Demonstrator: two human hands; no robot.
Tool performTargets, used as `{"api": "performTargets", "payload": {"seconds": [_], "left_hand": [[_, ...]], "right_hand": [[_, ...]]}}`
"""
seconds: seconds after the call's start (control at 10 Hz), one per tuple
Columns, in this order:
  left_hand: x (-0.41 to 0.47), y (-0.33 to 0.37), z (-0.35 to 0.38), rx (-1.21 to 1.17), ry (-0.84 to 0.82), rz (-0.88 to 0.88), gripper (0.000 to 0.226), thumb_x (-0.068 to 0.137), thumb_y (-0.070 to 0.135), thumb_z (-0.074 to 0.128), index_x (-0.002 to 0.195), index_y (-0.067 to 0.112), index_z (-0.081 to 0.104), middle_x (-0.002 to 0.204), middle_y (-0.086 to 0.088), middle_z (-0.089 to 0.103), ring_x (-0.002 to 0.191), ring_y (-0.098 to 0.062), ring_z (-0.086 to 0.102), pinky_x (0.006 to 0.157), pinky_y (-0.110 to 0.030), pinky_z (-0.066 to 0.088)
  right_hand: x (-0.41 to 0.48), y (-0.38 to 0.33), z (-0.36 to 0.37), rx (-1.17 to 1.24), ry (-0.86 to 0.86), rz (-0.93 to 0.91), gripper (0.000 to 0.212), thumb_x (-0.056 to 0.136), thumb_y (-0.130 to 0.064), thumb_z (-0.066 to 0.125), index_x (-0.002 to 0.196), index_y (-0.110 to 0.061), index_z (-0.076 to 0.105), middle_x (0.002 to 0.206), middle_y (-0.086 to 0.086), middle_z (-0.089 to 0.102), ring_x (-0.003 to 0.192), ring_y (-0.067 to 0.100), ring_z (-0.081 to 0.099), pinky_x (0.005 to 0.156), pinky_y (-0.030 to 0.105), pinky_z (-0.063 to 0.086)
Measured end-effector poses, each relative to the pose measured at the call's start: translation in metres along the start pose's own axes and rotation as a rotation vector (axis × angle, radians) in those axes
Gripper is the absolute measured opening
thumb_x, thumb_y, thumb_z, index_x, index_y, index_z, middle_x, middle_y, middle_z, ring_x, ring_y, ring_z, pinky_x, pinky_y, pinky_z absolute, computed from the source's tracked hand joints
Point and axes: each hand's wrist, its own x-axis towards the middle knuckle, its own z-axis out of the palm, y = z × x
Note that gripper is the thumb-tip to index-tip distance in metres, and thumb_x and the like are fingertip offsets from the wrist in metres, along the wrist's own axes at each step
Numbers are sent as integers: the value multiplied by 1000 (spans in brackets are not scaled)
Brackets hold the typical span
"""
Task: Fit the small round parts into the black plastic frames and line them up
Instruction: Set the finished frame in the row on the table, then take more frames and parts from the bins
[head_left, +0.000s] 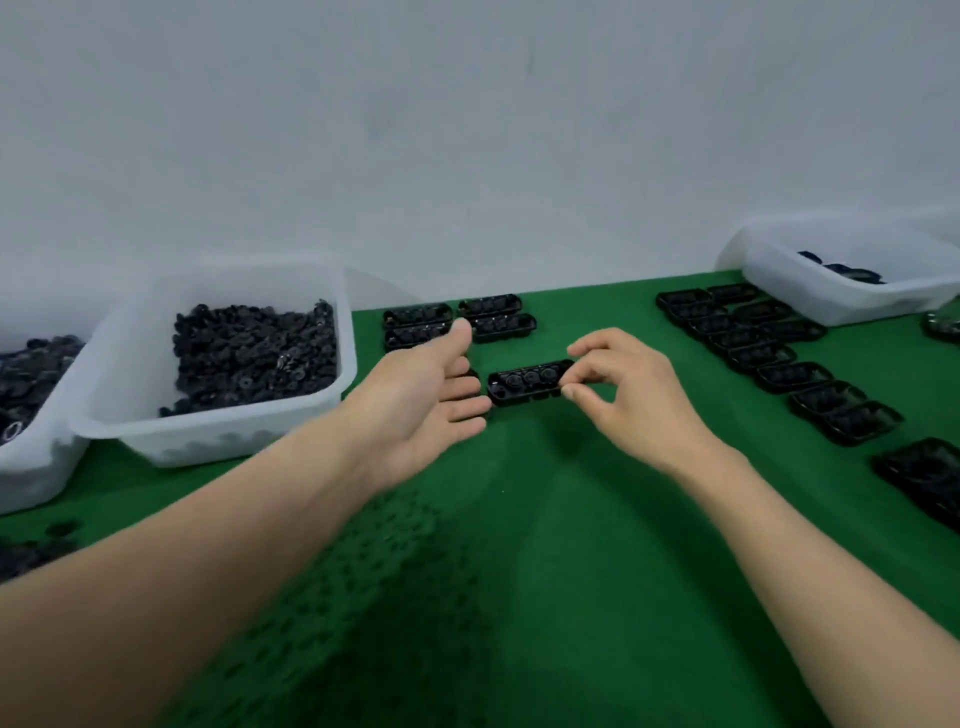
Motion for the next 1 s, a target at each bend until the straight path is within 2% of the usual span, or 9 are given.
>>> {"api": "performTargets", "payload": {"seconds": [0.1, 0.2, 0.3, 0.5, 0.7, 0.8, 0.9, 1.0], "left_hand": [[43, 22, 4, -57, -35, -49, 80, 90, 55, 40, 140, -5, 20, 147, -26, 22, 133, -38, 28, 106, -47, 29], [73, 35, 7, -109, -34, -73, 90, 87, 65, 32, 141, -5, 14, 149, -28, 12, 137, -40, 18, 110, -49, 21], [90, 40, 10, -141, -25, -88, 96, 84, 70, 28, 142, -4, 11, 149, -29, 6, 138, -42, 10, 111, -49, 18], [104, 36, 8, -138, -5, -92, 96, 83, 72, 28, 142, -3, 13, 149, -29, 6, 138, -41, 9, 110, -50, 16], [100, 38, 6, -158, -3, -69, 96, 84, 72, 27, 142, -3, 12, 149, -29, 7, 138, -41, 10, 110, -50, 18], [92, 40, 3, -160, 4, -40, 92, 86, 69, 25, 141, -4, 15, 149, -28, 12, 138, -40, 14, 109, -49, 21], [75, 41, -1, -138, -8, -14, 70, 96, 51, 26, 140, -3, 22, 145, -28, 25, 134, -39, 26, 105, -48, 27], [45, 37, -9, -87, -10, 16, 44, 99, 27, 31, 134, 1, 37, 133, -23, 46, 121, -35, 46, 96, -45, 39]], "right_hand": [[34, 26, 12, -12, 8, 46, 6, 83, -10, 66, 80, -11, 70, 106, 3, 58, 90, 9, 53, 90, 21, 43], [57, 44, 26, -14, -5, 76, 6, 83, -10, 65, 81, -9, 71, 106, 4, 59, 95, 13, 52, 95, 32, 44], [71, 52, 39, 11, -30, 83, 5, 82, -9, 66, 81, -7, 71, 104, 6, 60, 98, 17, 54, 95, 36, 45], [80, 57, 53, 20, -44, 60, 4, 81, -9, 68, 81, -8, 71, 101, 5, 60, 95, 18, 55, 90, 36, 47], [80, 57, 53, 23, -29, 53, 11, 80, -10, 68, 91, -10, 69, 100, 5, 62, 93, 19, 57, 89, 36, 48], [75, 50, 50, -43, 4, 39, 12, 82, -16, 67, 93, -12, 68, 104, 3, 60, 99, 17, 54, 92, 26, 40], [61, 26, 46, -20, 80, -31, 7, 82, -13, 65, 88, -9, 68, 97, 4, 60, 92, 17, 55, 86, 27, 44], [36, -17, 41, 78, 140, -156, 5, 81, -7, 64, 81, -4, 68, 85, 6, 62, 79, 16, 56, 75, 33, 49]]}}
